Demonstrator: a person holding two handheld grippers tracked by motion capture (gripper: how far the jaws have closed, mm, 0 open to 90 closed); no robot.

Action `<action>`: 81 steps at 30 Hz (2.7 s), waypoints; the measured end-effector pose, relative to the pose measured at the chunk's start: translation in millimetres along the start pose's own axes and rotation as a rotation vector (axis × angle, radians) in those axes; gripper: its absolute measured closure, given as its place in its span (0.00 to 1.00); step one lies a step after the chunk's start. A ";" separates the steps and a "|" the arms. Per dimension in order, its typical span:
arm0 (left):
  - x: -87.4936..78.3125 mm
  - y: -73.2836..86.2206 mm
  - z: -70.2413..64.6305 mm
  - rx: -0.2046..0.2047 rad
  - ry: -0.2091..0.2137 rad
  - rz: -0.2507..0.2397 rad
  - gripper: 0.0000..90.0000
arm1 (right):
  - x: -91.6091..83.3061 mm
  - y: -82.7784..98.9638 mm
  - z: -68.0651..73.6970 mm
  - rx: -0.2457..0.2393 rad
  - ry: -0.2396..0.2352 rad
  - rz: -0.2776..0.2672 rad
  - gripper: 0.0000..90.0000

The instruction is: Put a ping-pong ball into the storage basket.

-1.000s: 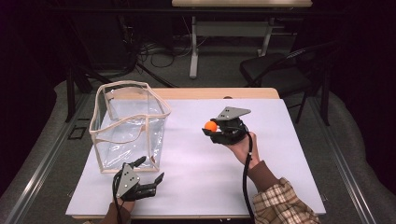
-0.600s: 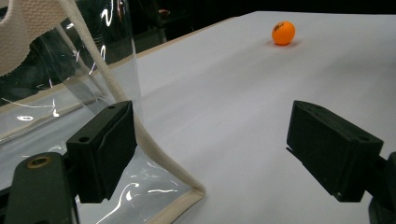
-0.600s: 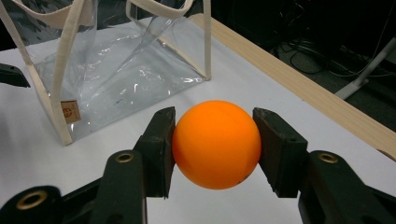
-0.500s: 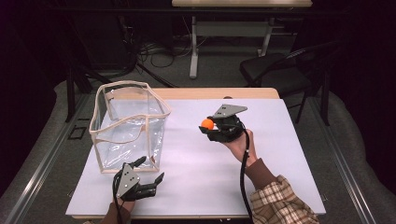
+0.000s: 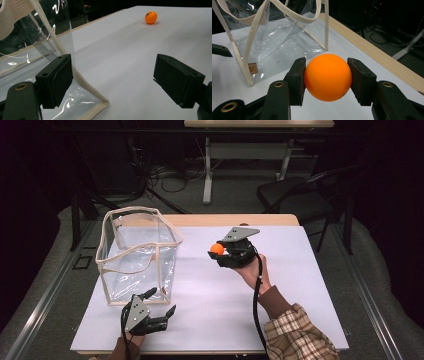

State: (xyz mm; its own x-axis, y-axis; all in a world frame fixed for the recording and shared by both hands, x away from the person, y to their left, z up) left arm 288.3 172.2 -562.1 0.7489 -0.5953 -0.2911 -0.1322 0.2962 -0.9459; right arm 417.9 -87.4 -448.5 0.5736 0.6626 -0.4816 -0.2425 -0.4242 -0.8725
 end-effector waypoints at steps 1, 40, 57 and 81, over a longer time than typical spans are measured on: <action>-0.1 0.0 0.1 0.000 -0.001 0.000 0.17 | 0.2 -1.4 0.4 0.004 -0.002 -0.002 0.57; 0.8 0.2 0.1 0.003 0.005 0.004 0.17 | 20.6 -40.5 4.8 -0.022 -0.033 -0.037 0.57; 1.2 0.5 -0.1 -0.003 0.007 0.005 0.17 | 28.4 -60.4 10.2 -0.041 -0.050 -0.057 0.57; 1.5 0.6 -0.1 0.001 0.007 0.006 0.17 | 42.0 -83.5 15.6 -0.069 -0.063 -0.059 0.57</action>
State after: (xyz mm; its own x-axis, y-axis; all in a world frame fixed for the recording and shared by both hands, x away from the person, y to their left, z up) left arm 289.3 171.4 -563.0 0.7433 -0.5991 -0.2976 -0.1359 0.3003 -0.9441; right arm 450.1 -14.4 -397.2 0.5343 0.7244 -0.4356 -0.1537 -0.4234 -0.8928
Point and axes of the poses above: each handheld gripper's, and its own axes: x roughly forward along the jaws, y roughly out of its underside, z roughly to its left, the point moved 4 cm from there along x, roughly forward along the jaws
